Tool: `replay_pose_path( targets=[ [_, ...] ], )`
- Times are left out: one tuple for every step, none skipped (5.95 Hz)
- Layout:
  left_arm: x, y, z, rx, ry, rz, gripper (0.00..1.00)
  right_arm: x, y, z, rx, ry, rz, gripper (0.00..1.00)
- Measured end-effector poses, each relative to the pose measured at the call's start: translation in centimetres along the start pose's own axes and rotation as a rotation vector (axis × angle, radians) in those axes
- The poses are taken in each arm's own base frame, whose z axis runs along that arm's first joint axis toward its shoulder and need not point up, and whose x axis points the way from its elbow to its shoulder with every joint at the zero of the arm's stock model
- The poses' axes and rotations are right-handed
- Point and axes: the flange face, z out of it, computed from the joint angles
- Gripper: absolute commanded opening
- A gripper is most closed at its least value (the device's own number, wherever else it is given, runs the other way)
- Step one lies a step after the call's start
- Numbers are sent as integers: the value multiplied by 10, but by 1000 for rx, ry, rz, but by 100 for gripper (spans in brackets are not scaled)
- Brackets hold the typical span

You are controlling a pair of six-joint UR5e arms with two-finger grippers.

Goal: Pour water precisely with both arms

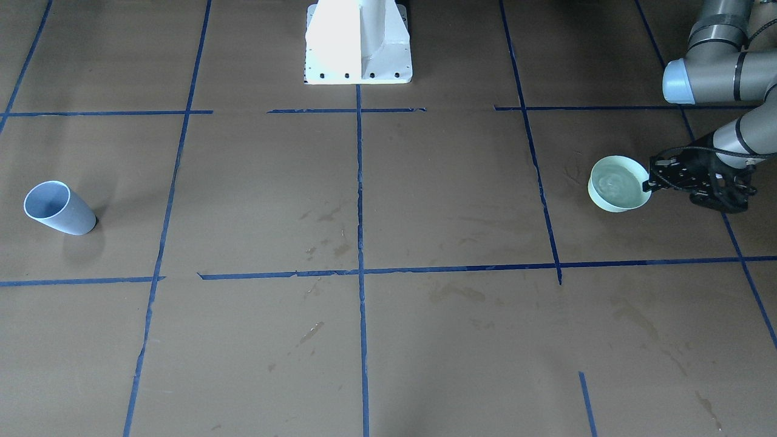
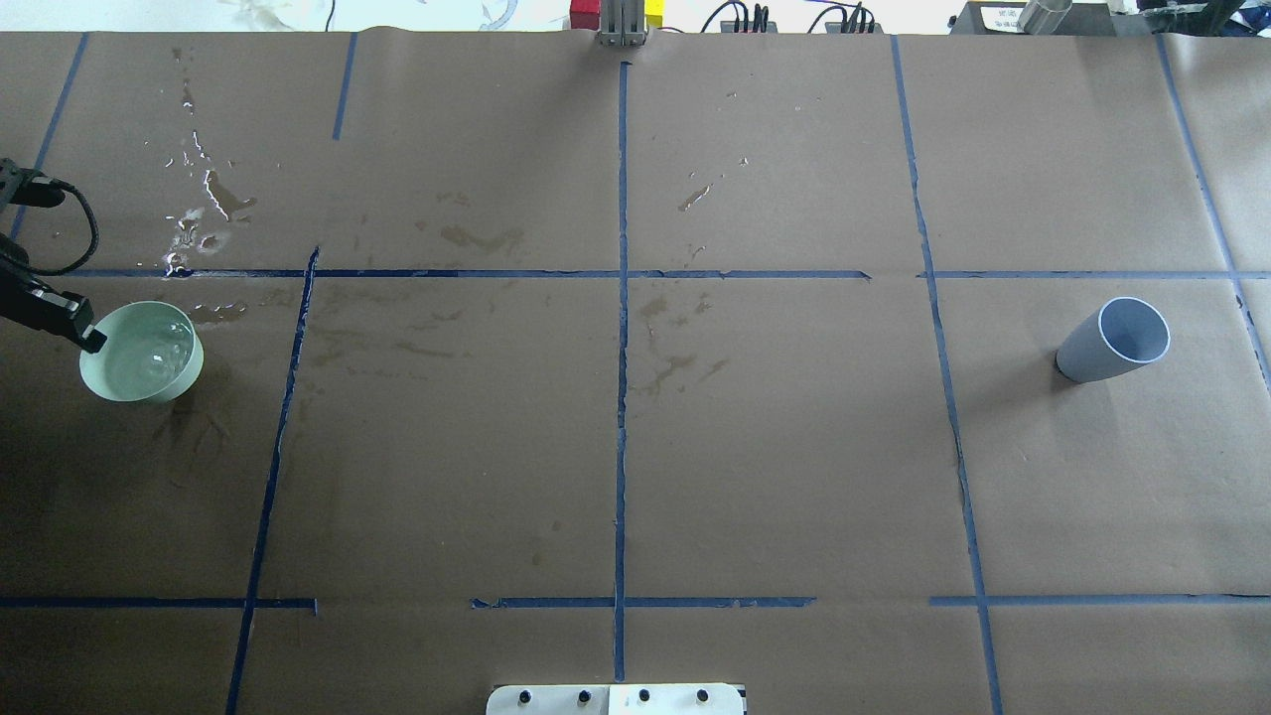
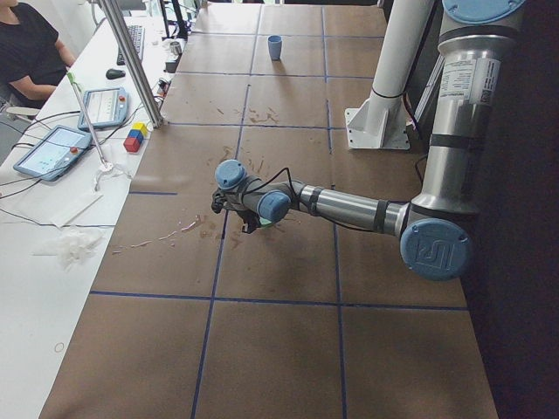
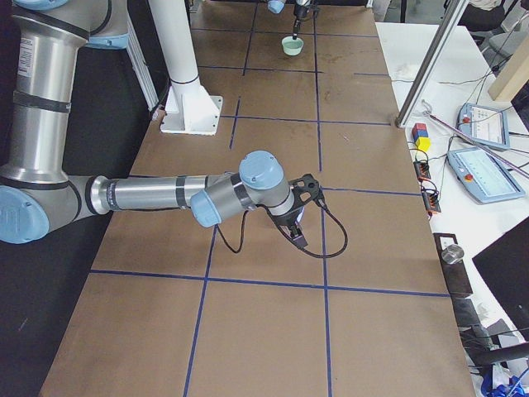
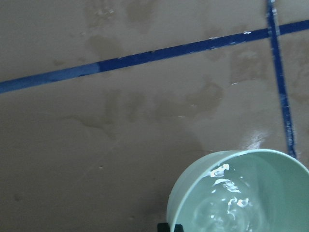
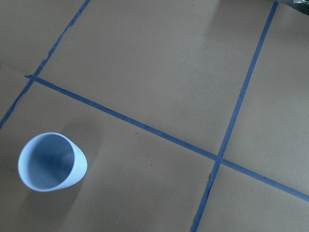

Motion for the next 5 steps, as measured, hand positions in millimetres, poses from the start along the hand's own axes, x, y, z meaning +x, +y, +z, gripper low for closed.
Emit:
replay_pose_path(
  targets=[
    [-16, 4, 12, -8, 13, -2, 1, -1, 0, 0, 1, -13, 0, 100],
    [-28, 9, 21, -14, 35, -1, 5, -2, 0, 0, 1, -23, 0, 100],
    [-33, 11, 23, -15, 48, -1, 17, -3, 0, 0, 1, -28, 0, 100],
    [-38, 14, 23, -15, 51, -6, 18, -3, -1, 0, 2, -29, 0, 100],
    [-43, 19, 25, -17, 50, -11, 30, -3, -2, 0, 2, -29, 0, 100]
  ],
)
